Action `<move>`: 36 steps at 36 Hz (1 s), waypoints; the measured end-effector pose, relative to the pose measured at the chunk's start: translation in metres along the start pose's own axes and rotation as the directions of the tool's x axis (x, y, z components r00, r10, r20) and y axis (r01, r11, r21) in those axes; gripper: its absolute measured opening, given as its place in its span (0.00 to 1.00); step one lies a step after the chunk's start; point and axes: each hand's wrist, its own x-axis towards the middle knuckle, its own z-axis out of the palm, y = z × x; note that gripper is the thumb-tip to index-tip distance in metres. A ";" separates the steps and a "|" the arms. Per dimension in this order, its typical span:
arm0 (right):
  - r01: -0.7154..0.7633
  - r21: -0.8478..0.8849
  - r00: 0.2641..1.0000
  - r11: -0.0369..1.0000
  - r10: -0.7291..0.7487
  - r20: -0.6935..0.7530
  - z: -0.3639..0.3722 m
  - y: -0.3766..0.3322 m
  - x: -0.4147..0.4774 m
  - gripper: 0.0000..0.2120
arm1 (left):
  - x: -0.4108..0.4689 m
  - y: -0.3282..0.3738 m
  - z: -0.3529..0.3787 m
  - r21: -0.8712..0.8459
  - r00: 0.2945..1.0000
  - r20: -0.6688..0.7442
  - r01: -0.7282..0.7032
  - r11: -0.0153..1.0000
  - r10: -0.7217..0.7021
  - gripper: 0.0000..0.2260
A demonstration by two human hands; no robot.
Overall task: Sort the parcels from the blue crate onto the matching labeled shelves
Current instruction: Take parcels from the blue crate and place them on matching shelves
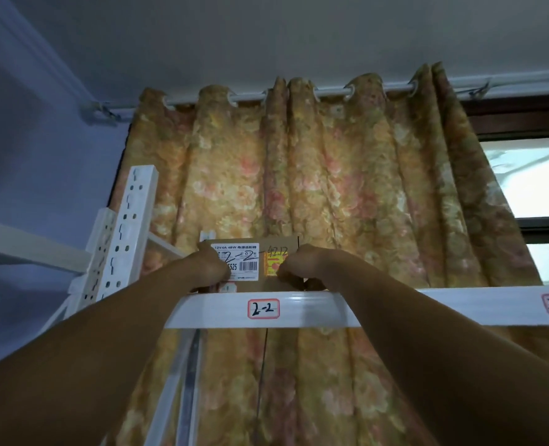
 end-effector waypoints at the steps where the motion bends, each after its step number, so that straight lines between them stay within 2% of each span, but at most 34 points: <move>1: -0.013 -0.014 1.000 1.000 0.013 0.020 0.001 -0.001 0.004 0.12 | 0.007 -0.003 0.001 -0.010 1.000 0.023 0.008 1.000 -0.008 0.41; 5: -0.051 -0.055 0.993 0.997 0.056 0.104 0.007 -0.003 0.022 0.07 | 0.026 -0.013 0.003 0.013 0.991 0.123 0.051 0.999 -0.053 0.46; 9: -0.061 -0.064 0.983 0.996 0.071 0.169 0.014 -0.005 0.035 0.07 | 0.034 -0.019 -0.002 0.043 0.988 0.143 0.059 0.997 -0.064 0.34; 13: -0.033 -0.085 0.976 0.996 0.051 0.210 0.021 -0.005 0.040 0.07 | 0.045 -0.028 0.000 0.062 0.979 0.181 0.080 0.995 -0.090 0.50; 20: -0.053 -0.024 0.968 0.998 0.058 0.243 0.015 0.003 0.043 0.08 | 0.060 -0.035 0.004 0.032 0.972 0.223 0.065 0.997 -0.071 0.56; 28: -0.085 -0.061 0.969 0.995 0.096 0.226 0.016 0.007 0.038 0.08 | 0.059 -0.035 0.005 0.095 0.973 0.223 0.039 0.995 -0.059 0.53; 32: -0.105 -0.066 0.973 0.992 0.116 0.198 0.018 0.007 0.037 0.10 | 0.052 -0.034 0.001 0.106 0.974 0.222 0.014 0.994 -0.037 0.41; 34: -0.115 -0.097 0.973 0.989 0.131 0.188 0.017 0.007 0.036 0.14 | 0.050 -0.036 -0.001 0.073 0.974 0.223 0.012 0.997 -0.028 0.46; 36: -0.115 -0.124 0.976 0.985 0.136 0.172 0.015 0.006 0.031 0.13 | 0.048 -0.037 -0.003 0.067 0.978 0.208 0.004 0.998 -0.018 0.45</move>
